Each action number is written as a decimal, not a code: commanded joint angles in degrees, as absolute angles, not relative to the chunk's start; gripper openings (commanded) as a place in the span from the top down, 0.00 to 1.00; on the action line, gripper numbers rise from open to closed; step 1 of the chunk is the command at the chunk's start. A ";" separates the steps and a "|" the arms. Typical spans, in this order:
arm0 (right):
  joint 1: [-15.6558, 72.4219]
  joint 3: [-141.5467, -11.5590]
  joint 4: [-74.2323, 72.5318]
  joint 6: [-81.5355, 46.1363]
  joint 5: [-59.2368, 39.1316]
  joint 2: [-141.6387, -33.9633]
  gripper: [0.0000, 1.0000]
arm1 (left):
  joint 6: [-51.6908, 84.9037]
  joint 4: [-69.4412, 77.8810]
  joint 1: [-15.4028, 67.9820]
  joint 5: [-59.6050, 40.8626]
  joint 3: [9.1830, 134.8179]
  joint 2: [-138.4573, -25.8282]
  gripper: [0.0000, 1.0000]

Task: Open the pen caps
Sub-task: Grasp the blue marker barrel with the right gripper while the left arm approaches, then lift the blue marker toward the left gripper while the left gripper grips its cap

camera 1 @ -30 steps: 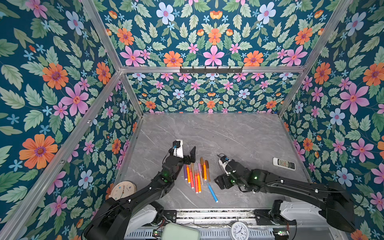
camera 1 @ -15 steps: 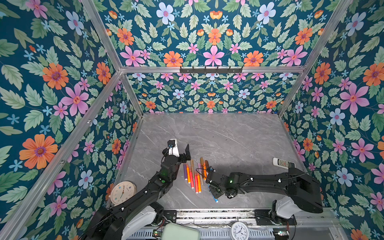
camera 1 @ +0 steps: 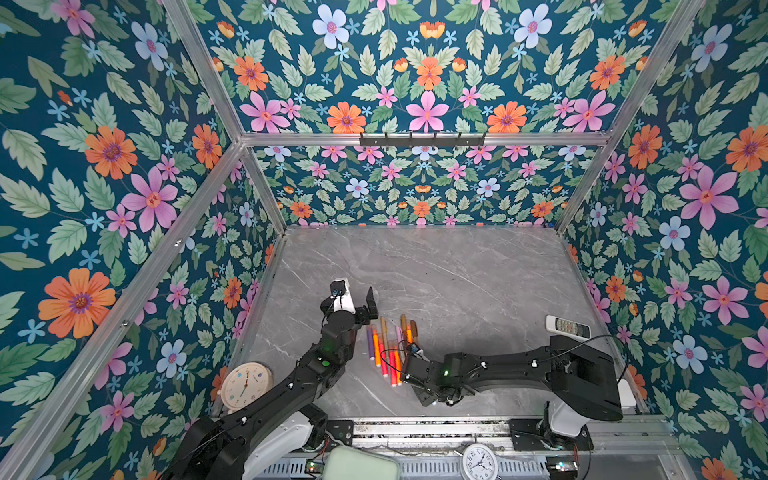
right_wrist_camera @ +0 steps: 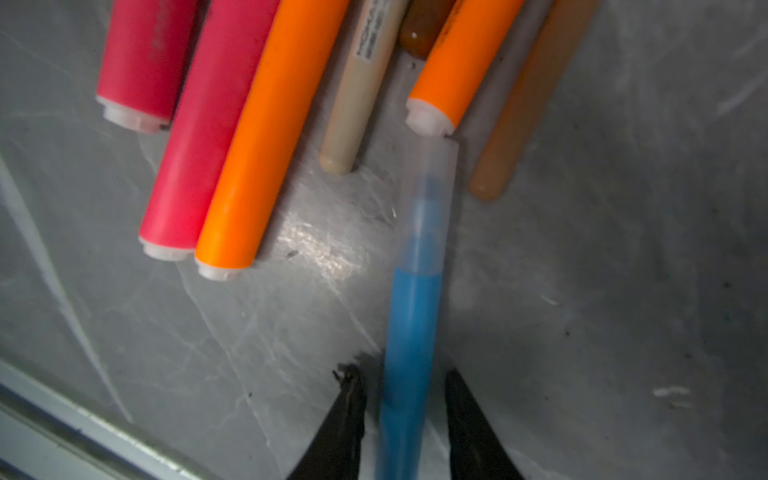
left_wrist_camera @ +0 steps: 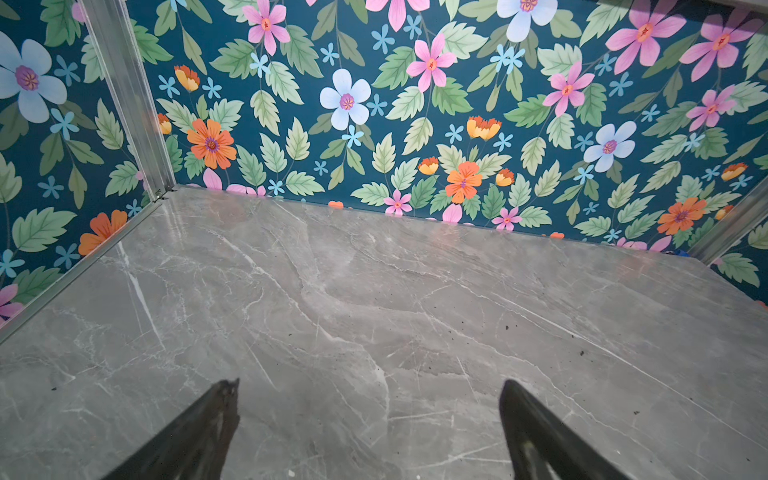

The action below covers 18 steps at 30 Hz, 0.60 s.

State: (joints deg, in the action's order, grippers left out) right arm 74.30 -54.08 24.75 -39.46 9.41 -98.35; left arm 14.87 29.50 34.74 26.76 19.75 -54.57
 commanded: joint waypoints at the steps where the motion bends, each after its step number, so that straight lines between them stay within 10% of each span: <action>1: 74.96 -52.53 26.88 -42.90 7.63 -99.24 0.68 | 15.66 29.71 34.63 27.65 19.92 -54.69 0.00; 18: 75.15 -48.21 27.68 -39.29 12.50 -81.89 0.95 | 23.01 29.59 34.72 10.14 23.09 -61.34 0.00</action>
